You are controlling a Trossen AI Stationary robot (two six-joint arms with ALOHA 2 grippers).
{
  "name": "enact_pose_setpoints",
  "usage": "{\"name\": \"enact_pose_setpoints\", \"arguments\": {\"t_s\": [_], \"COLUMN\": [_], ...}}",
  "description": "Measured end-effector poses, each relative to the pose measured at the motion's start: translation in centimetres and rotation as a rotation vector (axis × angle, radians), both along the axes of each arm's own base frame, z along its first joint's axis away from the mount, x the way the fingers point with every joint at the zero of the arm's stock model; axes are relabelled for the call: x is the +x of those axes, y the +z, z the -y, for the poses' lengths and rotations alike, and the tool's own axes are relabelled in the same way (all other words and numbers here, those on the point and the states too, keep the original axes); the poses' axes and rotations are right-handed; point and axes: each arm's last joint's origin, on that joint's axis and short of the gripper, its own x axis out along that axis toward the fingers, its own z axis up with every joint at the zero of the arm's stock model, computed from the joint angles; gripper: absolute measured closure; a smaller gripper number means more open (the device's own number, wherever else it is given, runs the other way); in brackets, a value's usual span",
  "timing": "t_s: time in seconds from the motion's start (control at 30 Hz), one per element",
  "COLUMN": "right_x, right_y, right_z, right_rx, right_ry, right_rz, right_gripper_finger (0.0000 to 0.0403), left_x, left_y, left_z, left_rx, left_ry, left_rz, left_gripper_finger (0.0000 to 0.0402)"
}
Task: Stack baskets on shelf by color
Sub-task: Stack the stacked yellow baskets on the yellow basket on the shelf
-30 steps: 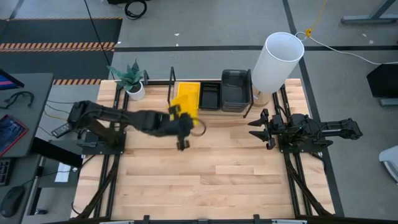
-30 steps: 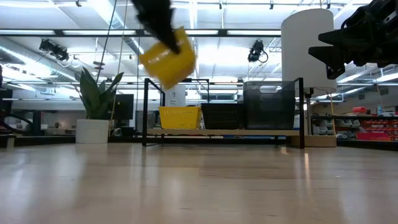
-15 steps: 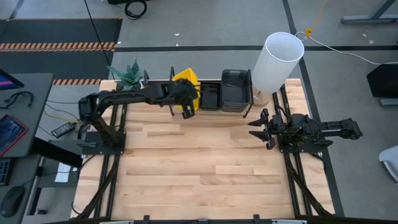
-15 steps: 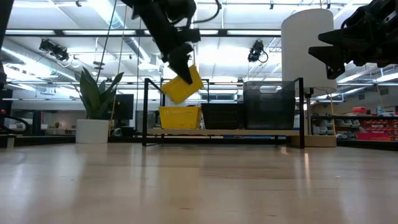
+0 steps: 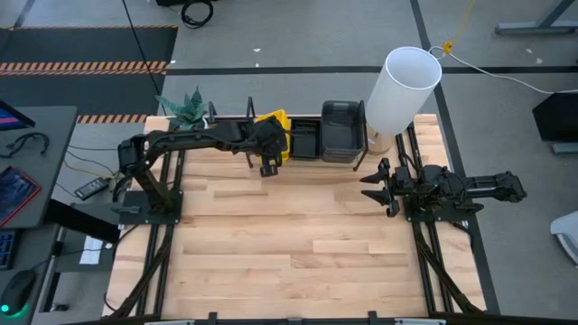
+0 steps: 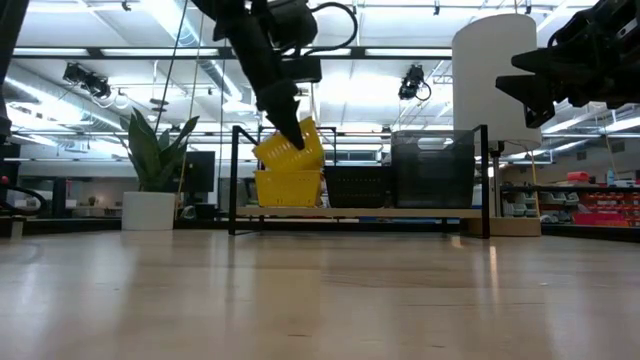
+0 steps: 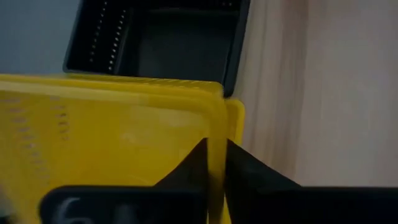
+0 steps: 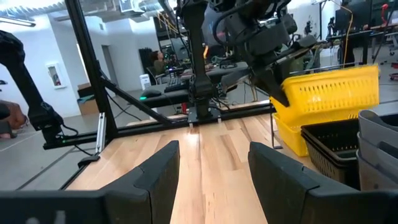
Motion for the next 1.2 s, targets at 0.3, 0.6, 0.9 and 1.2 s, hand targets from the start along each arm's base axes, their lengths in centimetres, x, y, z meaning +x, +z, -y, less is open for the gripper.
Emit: {"name": "enact_pose_setpoints", "arguments": {"t_s": [0.3, 0.6, 0.9, 1.2], "right_x": [0.0, 0.0, 0.0, 0.0], "right_y": [0.0, 0.0, 0.0, 0.0], "right_z": [0.0, 0.0, 0.0, 0.0], "right_rx": [0.0, 0.0, 0.0, 0.0], "right_ry": [0.0, 0.0, 0.0, -0.001], "right_rz": [-0.001, -0.001, -0.001, -0.002], "right_gripper_finger": [0.0206, 0.0206, 0.0206, 0.0206], "left_x": [0.0, 0.1, 0.0, 0.2], "left_y": [-0.1, 0.0, 0.0, -1.1], "left_z": [0.5, 0.6, 0.6, 0.9], "left_rx": [0.009, -0.003, -0.001, -0.023], "left_ry": [-0.029, 0.017, 0.057, 0.032], "left_rz": [-0.024, -0.007, -0.005, -0.073], "left_gripper_finger": [0.0269, 0.0219, 0.0271, 0.0386]}}
